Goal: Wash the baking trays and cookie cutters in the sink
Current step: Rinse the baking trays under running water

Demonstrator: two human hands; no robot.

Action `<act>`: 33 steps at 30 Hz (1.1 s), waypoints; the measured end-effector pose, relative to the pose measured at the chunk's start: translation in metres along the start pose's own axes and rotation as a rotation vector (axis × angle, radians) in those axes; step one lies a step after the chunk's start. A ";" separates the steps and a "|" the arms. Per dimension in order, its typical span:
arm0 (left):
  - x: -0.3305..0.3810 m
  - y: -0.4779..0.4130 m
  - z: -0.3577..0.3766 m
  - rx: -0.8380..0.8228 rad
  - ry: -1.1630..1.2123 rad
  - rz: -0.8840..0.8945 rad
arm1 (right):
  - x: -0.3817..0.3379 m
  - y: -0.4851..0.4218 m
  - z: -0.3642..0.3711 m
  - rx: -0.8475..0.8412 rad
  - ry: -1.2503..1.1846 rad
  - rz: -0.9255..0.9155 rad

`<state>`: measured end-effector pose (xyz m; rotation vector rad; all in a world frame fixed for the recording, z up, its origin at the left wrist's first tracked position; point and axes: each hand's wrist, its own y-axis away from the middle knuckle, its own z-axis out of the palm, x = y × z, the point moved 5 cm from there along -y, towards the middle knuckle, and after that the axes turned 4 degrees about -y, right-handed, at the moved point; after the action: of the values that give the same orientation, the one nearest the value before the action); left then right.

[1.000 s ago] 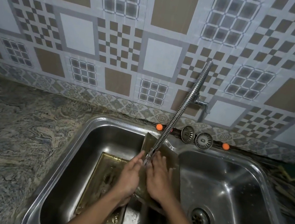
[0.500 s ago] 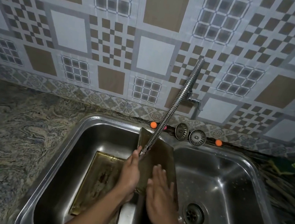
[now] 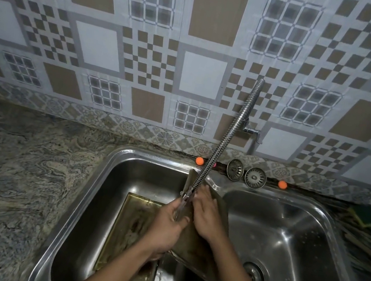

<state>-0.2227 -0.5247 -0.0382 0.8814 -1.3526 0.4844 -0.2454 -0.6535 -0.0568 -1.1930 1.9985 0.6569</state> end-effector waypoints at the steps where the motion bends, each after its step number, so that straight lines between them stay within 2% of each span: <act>1: -0.002 0.002 0.000 -0.018 0.011 -0.014 | 0.006 -0.008 -0.006 0.036 0.051 0.084; 3: -0.008 0.007 -0.001 -0.048 0.026 -0.036 | 0.017 -0.015 -0.015 0.101 0.154 0.270; 4: -0.012 0.008 -0.003 -0.050 0.024 -0.045 | 0.017 -0.017 -0.014 0.117 0.159 0.303; 5: -0.015 0.007 -0.006 -0.046 0.027 -0.052 | 0.010 -0.018 -0.010 0.103 0.131 0.267; 8: -0.018 0.005 -0.017 -0.030 0.045 -0.075 | -0.017 -0.021 0.013 -0.032 0.073 -0.086; 9: -0.017 0.004 -0.021 -0.025 0.052 -0.078 | -0.019 -0.023 0.015 -0.051 0.064 -0.104; 11: -0.017 0.004 -0.026 -0.018 0.057 -0.093 | -0.008 -0.030 0.010 0.006 0.071 0.012; 13: -0.019 0.004 -0.025 -0.017 0.048 -0.101 | 0.010 -0.026 0.001 0.067 0.196 0.213; 14: -0.020 0.004 -0.024 -0.018 0.047 -0.105 | 0.013 -0.022 0.000 0.080 0.247 0.226; 17: -0.019 0.003 -0.023 -0.002 0.079 -0.096 | -0.002 -0.001 0.015 0.013 0.177 -0.046; 19: -0.019 0.001 -0.026 0.017 0.118 -0.078 | 0.002 0.020 0.020 -0.060 0.112 -0.098; 20: -0.019 0.001 -0.027 0.025 0.131 -0.068 | 0.018 0.025 0.018 -0.033 0.096 -0.047; 23: -0.021 -0.003 -0.031 0.066 0.134 -0.046 | 0.071 0.039 -0.005 0.127 0.017 0.339; 24: -0.019 -0.005 -0.032 0.083 0.123 -0.036 | 0.078 0.043 -0.007 0.132 0.049 0.395; 26: -0.013 -0.008 -0.031 0.105 0.124 -0.012 | 0.065 0.052 0.001 0.104 0.162 0.316; 30: -0.005 -0.011 -0.021 0.138 0.123 0.033 | 0.004 0.074 0.019 0.027 0.242 -0.061; 32: -0.003 -0.009 -0.018 0.150 0.102 0.052 | 0.008 0.068 0.017 0.012 0.221 -0.085; 33: -0.003 -0.007 -0.019 0.160 0.096 0.063 | 0.021 0.061 0.014 0.022 0.163 -0.022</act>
<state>-0.2061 -0.5139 -0.0427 0.9362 -1.2689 0.6826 -0.3026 -0.6276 -0.0778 -1.2897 2.1172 0.5403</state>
